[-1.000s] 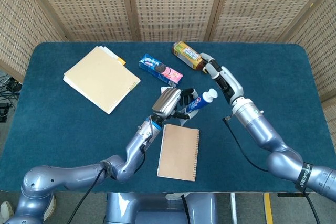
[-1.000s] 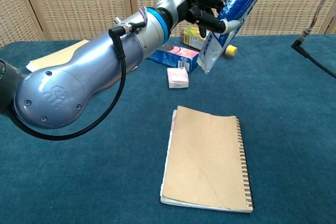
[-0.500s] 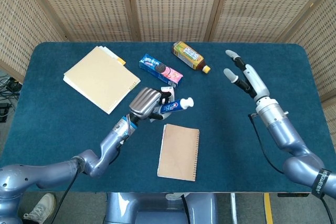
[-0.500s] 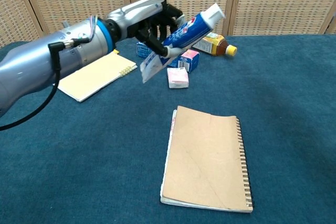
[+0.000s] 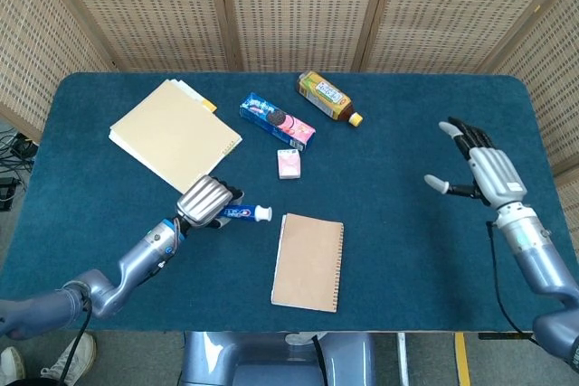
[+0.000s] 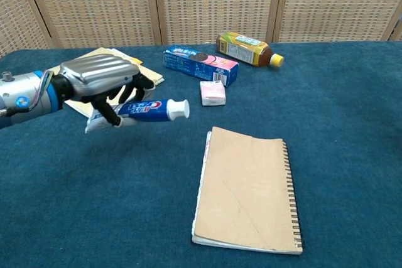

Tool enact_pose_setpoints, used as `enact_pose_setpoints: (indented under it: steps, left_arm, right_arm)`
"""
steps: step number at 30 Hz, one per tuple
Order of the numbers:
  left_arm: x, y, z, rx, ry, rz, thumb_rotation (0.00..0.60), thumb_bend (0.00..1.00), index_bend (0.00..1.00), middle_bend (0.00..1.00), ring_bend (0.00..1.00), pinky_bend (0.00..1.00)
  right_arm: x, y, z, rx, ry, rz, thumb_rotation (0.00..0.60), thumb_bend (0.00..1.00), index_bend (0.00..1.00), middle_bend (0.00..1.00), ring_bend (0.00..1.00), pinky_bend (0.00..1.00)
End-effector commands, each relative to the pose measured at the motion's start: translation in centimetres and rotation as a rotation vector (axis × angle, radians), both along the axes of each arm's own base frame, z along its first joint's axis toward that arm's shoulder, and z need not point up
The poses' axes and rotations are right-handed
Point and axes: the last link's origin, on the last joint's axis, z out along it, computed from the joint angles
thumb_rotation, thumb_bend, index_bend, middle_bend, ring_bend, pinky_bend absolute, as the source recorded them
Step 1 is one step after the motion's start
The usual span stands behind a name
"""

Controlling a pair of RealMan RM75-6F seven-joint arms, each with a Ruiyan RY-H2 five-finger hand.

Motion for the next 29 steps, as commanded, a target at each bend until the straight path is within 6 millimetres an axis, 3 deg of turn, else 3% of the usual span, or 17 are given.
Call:
enact_pose_setpoints:
  steps: [1, 2, 3, 4, 6, 7, 8, 10, 12, 15, 21, 22, 24, 29]
  left_arm:
    - [-1.1, -0.4, -0.1, -0.003, 0.021, 0.016, 0.600, 0.51, 0.66, 0.54, 0.54, 0.53]
    - [-1.2, -0.4, -0.1, -0.006, 0.021, 0.020, 0.600, 0.48, 0.60, 0.49, 0.50, 0.50]
    - [-1.6, -0.6, -0.2, -0.016, 0.021, 0.041, 0.600, 0.42, 0.48, 0.38, 0.42, 0.45]
    - [-1.9, -0.7, -0.2, -0.021, 0.022, 0.056, 0.600, 0.32, 0.31, 0.24, 0.31, 0.38]
    - [-2.7, -1.1, -0.2, -0.027, 0.013, 0.120, 0.600, 0.13, 0.08, 0.06, 0.13, 0.25]
    - [-2.9, -1.3, -0.1, -0.025, -0.008, 0.143, 0.600, 0.05, 0.01, 0.01, 0.05, 0.17]
    - [-2.9, -1.5, 0.1, -0.021, -0.030, 0.158, 0.600, 0.02, 0.00, 0.00, 0.02, 0.12]
    - [-2.9, -1.9, 0.9, -0.002, -0.102, 0.189, 0.600, 0.00, 0.00, 0.00, 0.00, 0.03]
    - [-3.2, -2.3, 2.0, 0.028, -0.171, 0.211, 0.600, 0.00, 0.00, 0.00, 0.00, 0.00]
    - [-3.9, -3.0, 4.3, 0.101, -0.244, 0.233, 0.600, 0.00, 0.00, 0.00, 0.00, 0.00]
    - [-6.7, -5.3, 10.5, 0.308, -0.313, 0.309, 0.600, 0.00, 0.00, 0.00, 0.00, 0.00]
    - [-7.4, -6.1, 11.7, 0.343, -0.313, 0.326, 0.600, 0.00, 0.00, 0.00, 0.00, 0.00]
    - [-10.8, -10.4, 16.1, 0.478, -0.248, 0.424, 0.600, 0.00, 0.00, 0.00, 0.00, 0.00]
    - [-12.5, -14.1, 18.5, 0.531, -0.173, 0.485, 0.600, 0.00, 0.00, 0.00, 0.00, 0.00]
  right_arm:
    - [-4.2, 3.4, -0.6, -0.031, 0.180, 0.023, 0.004, 0.00, 0.00, 0.00, 0.00, 0.00]
    - [-4.4, 3.6, -0.6, -0.036, 0.188, 0.027, 0.008, 0.00, 0.00, 0.00, 0.00, 0.00]
    - [-4.9, 4.1, -0.7, -0.045, 0.212, 0.032, 0.013, 0.00, 0.00, 0.00, 0.00, 0.00]
    - [-5.1, 4.4, -0.7, -0.049, 0.222, 0.034, 0.015, 0.00, 0.00, 0.00, 0.00, 0.00]
    - [-5.8, 5.4, -0.8, -0.065, 0.249, 0.033, 0.026, 0.00, 0.00, 0.00, 0.00, 0.00]
    - [-6.1, 5.8, -0.8, -0.073, 0.254, 0.029, 0.053, 0.00, 0.00, 0.00, 0.00, 0.00]
    - [-6.2, 6.0, -0.8, -0.079, 0.258, 0.028, 0.085, 0.00, 0.00, 0.00, 0.00, 0.00]
    - [-6.5, 6.6, -0.7, -0.101, 0.270, 0.022, 0.246, 0.00, 0.00, 0.00, 0.00, 0.00]
    - [-6.8, 7.2, -0.5, -0.128, 0.290, 0.012, 0.409, 0.00, 0.00, 0.00, 0.00, 0.00]
    - [-7.3, 8.2, -0.3, -0.169, 0.333, -0.003, 0.580, 0.00, 0.00, 0.00, 0.00, 0.00]
    - [-8.1, 10.3, 0.2, -0.217, 0.373, -0.029, 0.600, 0.00, 0.00, 0.00, 0.00, 0.00]
    - [-8.3, 10.7, 0.3, -0.227, 0.381, -0.034, 0.600, 0.00, 0.00, 0.00, 0.00, 0.00]
    - [-8.9, 12.4, 0.8, -0.262, 0.380, -0.056, 0.600, 0.00, 0.00, 0.00, 0.00, 0.00]
    - [-9.0, 13.6, 1.0, -0.283, 0.375, -0.055, 0.600, 0.00, 0.00, 0.00, 0.00, 0.00]
